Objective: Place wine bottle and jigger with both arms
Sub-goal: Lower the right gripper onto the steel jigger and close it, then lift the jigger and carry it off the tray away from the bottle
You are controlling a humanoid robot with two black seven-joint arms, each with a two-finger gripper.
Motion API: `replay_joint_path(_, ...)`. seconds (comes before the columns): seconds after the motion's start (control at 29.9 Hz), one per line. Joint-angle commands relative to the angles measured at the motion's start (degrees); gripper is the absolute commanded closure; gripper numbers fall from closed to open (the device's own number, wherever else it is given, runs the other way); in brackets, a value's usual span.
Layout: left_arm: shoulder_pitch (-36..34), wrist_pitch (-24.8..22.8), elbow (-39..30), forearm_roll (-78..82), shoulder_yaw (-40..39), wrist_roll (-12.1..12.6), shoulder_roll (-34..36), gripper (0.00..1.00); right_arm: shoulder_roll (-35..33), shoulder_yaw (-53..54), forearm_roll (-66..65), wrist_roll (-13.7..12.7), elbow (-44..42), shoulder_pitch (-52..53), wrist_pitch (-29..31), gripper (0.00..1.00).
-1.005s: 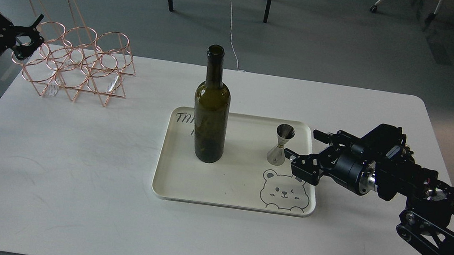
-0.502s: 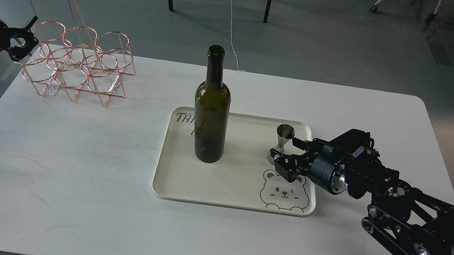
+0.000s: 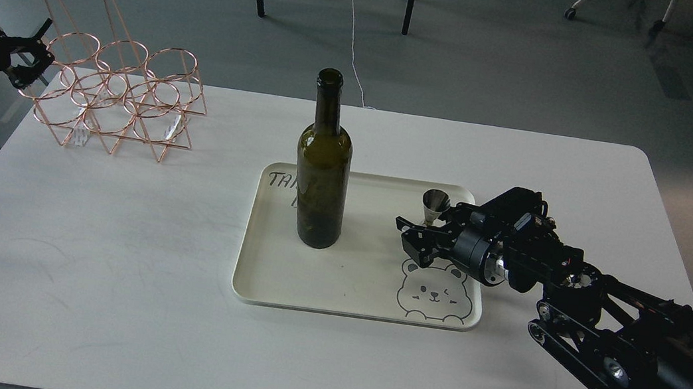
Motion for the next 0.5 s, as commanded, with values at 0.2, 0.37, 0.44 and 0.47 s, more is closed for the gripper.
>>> replay_joint_path(0.2, -0.1, 0.0, 0.1, 0.0, 0.0, 0.0, 0.0, 0.01, -0.2, 0.0, -0.3, -0.3, -0.2, 0.5, 0.0, 0.9)
replay_joint_path(0.37, -0.2, 0.0, 0.1, 0.0, 0.0, 0.0, 0.0, 0.01, -0.7, 0.1, -0.3, -0.3, 0.2, 0.7, -0.3, 0.96)
replay_joint_path(0.44, -0.4, 0.0, 0.1, 0.0, 0.0, 0.0, 0.0, 0.01, -0.8, 0.1, -0.3, -0.3, 0.4, 0.7, -1.0, 0.96)
replay_joint_path(0.47, -0.4, 0.0, 0.1, 0.0, 0.0, 0.0, 0.0, 0.01, -0.9, 0.1, -0.3, -0.3, 0.4, 0.7, -1.5, 0.96)
